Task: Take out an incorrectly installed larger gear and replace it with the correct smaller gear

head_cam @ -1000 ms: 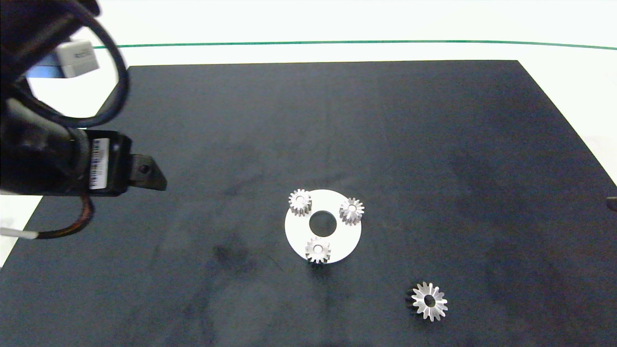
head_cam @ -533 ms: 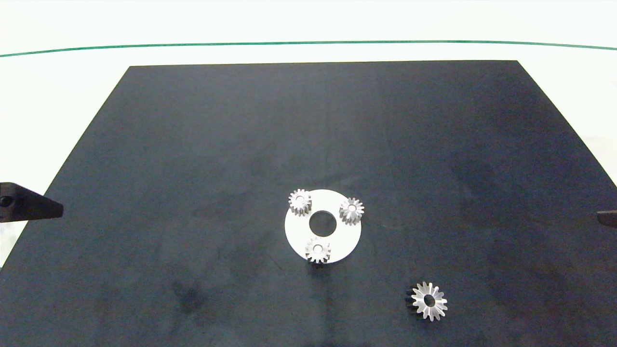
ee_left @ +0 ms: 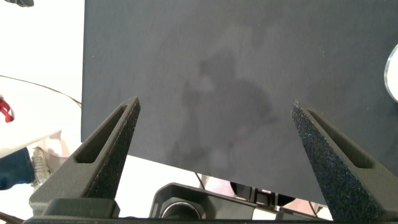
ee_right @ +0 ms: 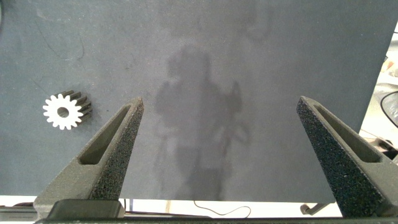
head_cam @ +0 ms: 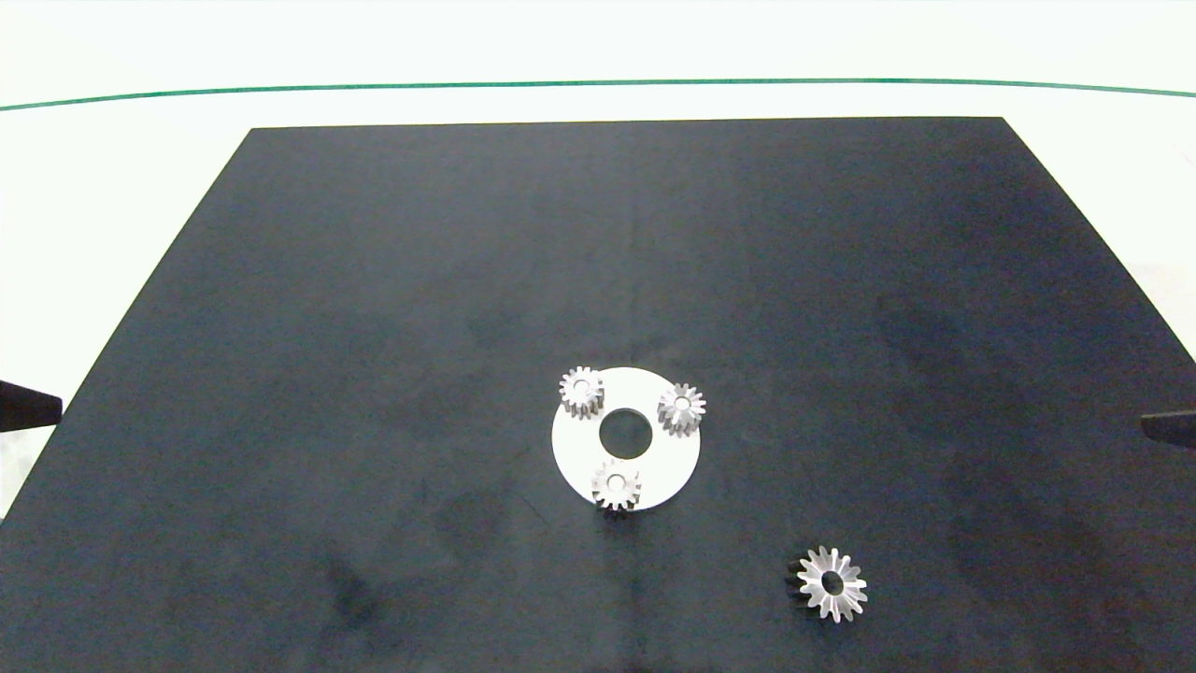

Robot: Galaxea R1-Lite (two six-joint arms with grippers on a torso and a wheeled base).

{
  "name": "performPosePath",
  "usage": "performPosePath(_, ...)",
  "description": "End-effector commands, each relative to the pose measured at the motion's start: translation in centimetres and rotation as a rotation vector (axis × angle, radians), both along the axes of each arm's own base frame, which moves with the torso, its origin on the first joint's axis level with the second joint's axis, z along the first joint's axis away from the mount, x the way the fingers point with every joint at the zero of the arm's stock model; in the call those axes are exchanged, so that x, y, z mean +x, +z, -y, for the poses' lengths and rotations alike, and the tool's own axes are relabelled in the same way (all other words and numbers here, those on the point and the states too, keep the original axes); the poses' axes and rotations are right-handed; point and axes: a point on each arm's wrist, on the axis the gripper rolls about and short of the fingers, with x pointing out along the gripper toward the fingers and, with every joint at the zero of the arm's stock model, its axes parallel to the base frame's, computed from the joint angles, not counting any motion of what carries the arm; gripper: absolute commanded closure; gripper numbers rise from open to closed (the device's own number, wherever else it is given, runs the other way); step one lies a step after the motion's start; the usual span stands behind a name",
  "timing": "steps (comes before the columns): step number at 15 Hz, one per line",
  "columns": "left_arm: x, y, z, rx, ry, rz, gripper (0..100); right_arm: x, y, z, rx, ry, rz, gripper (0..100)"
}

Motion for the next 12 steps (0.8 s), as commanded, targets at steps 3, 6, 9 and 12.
performPosePath(3,-3.1,0.7,-1.9,-0.051,0.007,0.088,0,-0.9,0.1,0.3,0.010,-0.012,0.019,0)
performPosePath(6,-8.5,0.9,-5.1,-0.083,0.025,0.232,0,-5.3,-0.2,1.8,-0.003,-0.111,0.102,0)
performPosePath(9,-10.5,1.5,-5.5,0.028,0.084,0.318,0,-6.0,-0.4,2.4,-0.014,-0.186,0.111,0)
performPosePath(12,-8.1,1.9,-4.6,0.057,0.077,0.257,0,-6.3,-0.2,2.4,-0.019,-0.190,0.123,0)
